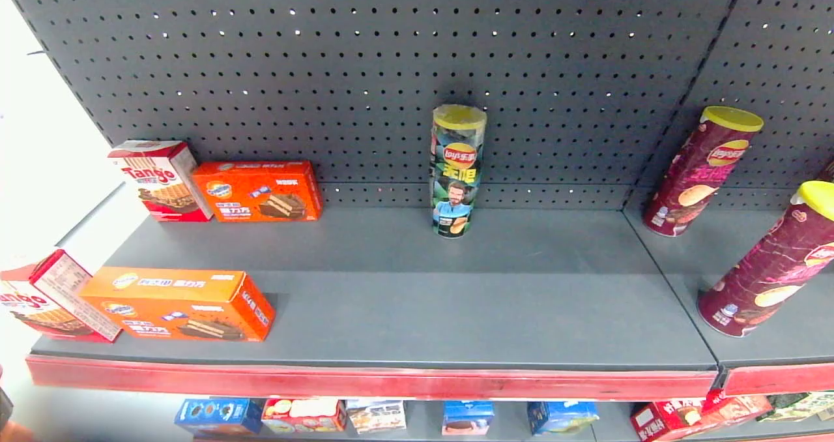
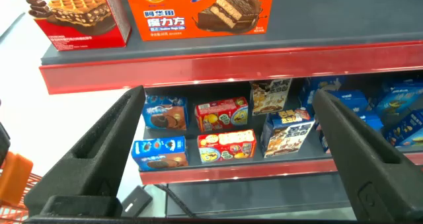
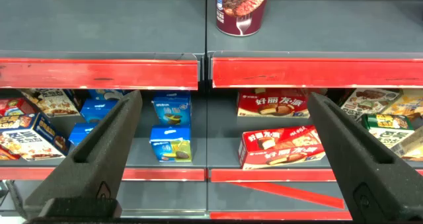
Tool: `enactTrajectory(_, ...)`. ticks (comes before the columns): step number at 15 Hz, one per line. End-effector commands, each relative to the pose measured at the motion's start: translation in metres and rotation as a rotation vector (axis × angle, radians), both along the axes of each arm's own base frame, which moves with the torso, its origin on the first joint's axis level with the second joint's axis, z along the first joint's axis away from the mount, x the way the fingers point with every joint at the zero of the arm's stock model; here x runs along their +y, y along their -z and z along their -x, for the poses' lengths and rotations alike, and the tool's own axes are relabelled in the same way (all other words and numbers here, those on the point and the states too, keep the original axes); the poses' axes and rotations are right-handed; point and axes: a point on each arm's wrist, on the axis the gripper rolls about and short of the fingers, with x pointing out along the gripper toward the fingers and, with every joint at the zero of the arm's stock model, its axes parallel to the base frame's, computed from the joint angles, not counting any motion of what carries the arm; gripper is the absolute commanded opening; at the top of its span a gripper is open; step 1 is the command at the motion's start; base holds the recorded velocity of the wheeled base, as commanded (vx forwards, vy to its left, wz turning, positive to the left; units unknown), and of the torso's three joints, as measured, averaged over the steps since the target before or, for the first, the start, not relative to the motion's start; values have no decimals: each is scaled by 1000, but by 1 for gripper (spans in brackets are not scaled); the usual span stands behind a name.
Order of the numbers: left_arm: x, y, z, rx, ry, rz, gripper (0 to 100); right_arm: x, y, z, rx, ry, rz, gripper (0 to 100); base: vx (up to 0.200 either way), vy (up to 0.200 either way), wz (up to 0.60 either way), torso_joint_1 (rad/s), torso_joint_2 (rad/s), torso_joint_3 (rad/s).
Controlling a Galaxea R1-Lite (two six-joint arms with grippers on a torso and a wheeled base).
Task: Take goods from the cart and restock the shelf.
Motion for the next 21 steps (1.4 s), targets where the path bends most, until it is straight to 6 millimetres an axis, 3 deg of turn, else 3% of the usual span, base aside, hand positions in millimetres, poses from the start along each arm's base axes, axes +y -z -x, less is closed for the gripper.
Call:
enactTrajectory(1,0,0,0,1,0,-1,100,0,0,0,0,0,1,100,0,0,0,0,0,0)
enactTrajectory(11,0,0,0,3,0,1,100,0,0,0,0,3,-2,100,0,0,0,0,0,0)
enactTrajectory(21,0,0,0,3,0,-1,100,0,0,0,2,5,-2,100,0,0,600,0,2,3)
